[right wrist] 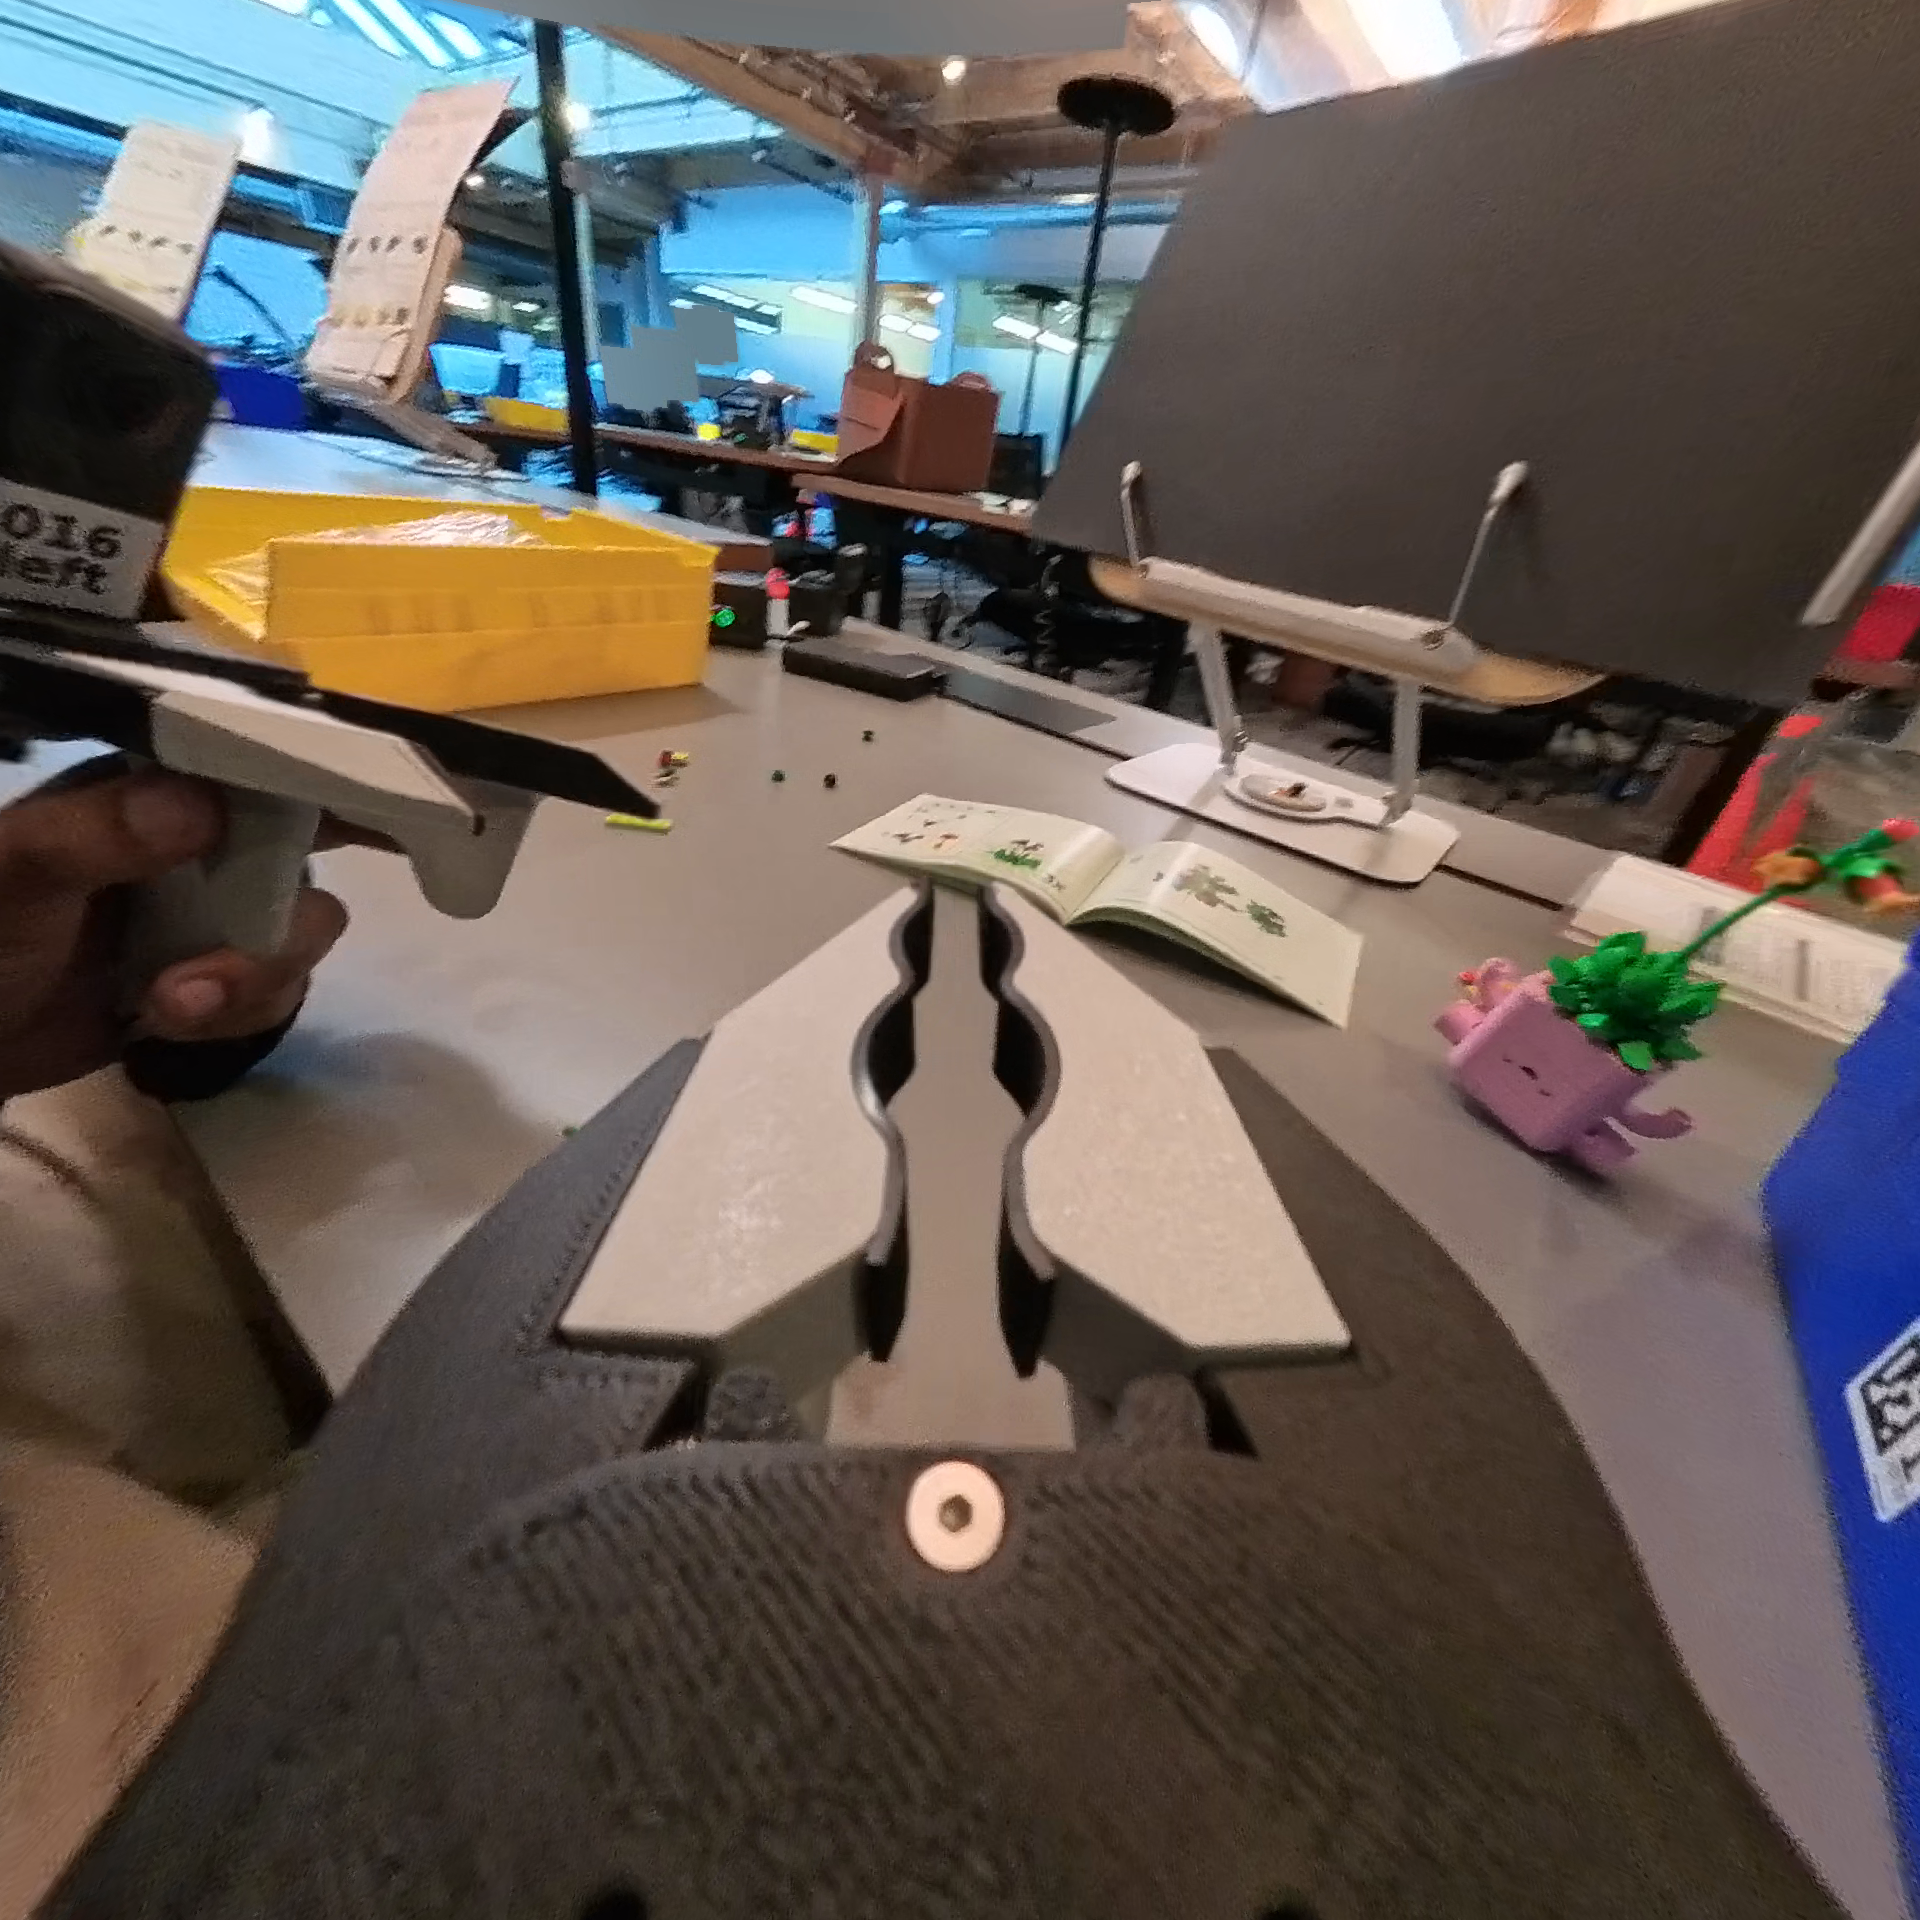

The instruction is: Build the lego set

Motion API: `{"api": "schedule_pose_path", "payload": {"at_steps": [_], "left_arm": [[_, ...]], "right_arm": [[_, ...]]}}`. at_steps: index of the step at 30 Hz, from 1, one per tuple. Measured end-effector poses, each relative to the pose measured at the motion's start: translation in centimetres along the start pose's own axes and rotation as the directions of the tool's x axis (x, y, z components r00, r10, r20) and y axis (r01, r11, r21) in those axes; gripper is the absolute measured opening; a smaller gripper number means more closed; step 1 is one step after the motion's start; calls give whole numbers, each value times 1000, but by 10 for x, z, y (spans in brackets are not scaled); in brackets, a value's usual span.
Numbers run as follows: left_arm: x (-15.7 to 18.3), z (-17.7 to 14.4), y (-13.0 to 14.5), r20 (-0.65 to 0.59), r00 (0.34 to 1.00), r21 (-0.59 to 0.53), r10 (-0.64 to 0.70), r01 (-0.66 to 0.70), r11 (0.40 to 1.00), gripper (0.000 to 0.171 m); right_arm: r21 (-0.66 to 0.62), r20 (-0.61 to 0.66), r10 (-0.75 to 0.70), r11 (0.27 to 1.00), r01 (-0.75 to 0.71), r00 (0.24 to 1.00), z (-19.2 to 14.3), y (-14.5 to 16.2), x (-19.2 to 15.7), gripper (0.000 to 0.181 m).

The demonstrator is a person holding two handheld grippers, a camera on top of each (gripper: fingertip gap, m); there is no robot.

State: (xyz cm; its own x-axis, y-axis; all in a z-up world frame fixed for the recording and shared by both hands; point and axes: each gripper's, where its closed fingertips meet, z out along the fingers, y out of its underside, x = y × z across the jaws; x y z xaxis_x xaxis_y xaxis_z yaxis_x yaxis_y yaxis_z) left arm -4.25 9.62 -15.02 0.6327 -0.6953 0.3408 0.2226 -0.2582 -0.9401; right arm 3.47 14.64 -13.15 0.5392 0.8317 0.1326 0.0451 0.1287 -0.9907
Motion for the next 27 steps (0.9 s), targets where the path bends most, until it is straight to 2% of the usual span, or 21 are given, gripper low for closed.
{"api": "schedule_pose_path", "payload": {"at_steps": [2, 6, 9, 12, 14, 17, 19, 21, 22, 23, 24, 25, 27], "left_arm": [[0, 0, 0, -2, 1000, -4, -6, 6, 1000, 61], [-1, 2, 2, 2, 1000, -17, -3, 3, 1000, 61], [0, 3, 4, 0, 1000, -27, -4, 4, 1000, 60], [0, 3, 4, -3, 1000, -26, -7, 7, 1000, 61], [0, 3, 3, -6, 1000, -24, -7, 6, 1000, 61], [2, 3, 4, -17, 1000, -29, -9, 8, 1000, 61], [3, 3, 3, -33, 999, -26, -16, 15, 1000, 62], [4, 1, 0, -67, 997, -1, -42, 42, 999, 64], [6, -1, -4, -95, 994, 23, -58, 60, 998, 64], [6, -4, -8, -115, 990, 43, -76, 82, 996, 65], [6, -6, -12, -138, 986, 60, -95, 104, 993, 66], [7, -9, -17, -161, 981, 78, -111, 125, 989, 66], [10, -14, -25, -201, 971, 108, -132, 156, 982, 66]], "right_arm": [[-52, 88, 36, 998, -31, 996, -4, 2, -4, 13], [-267, 237, 138, 961, -72, 962, -10, 16, -30, 25], [-430, 286, 144, 903, -7, 947, -9, 42, -54, 28], [-533, 296, 50, 837, 121, 954, -10, 70, -62, 29], [-562, 307, 28, 812, 157, 951, -11, 80, -64, 22], [-545, 286, 66, 831, 106, 956, -8, 77, -62, 14], [-494, 247, 129, 869, 10, 960, -3, 66, -54, 14], [-407, 218, 276, 897, -170, 936, 1, 47, -47, 14], [-353, 225, 393, 886, -301, 892, 3, 35, -45, 14], [-299, 257, 525, 842, -450, 811, 4, 20, -44, 14], [-257, 312, 650, 760, -597, 693, 4, 4, -44, 14], [-233, 376, 747, 648, -725, 548, 2, -10, -43, 14], [-228, 500, 831, 398, -889, 243, -2, -32, -38, 14]]}}
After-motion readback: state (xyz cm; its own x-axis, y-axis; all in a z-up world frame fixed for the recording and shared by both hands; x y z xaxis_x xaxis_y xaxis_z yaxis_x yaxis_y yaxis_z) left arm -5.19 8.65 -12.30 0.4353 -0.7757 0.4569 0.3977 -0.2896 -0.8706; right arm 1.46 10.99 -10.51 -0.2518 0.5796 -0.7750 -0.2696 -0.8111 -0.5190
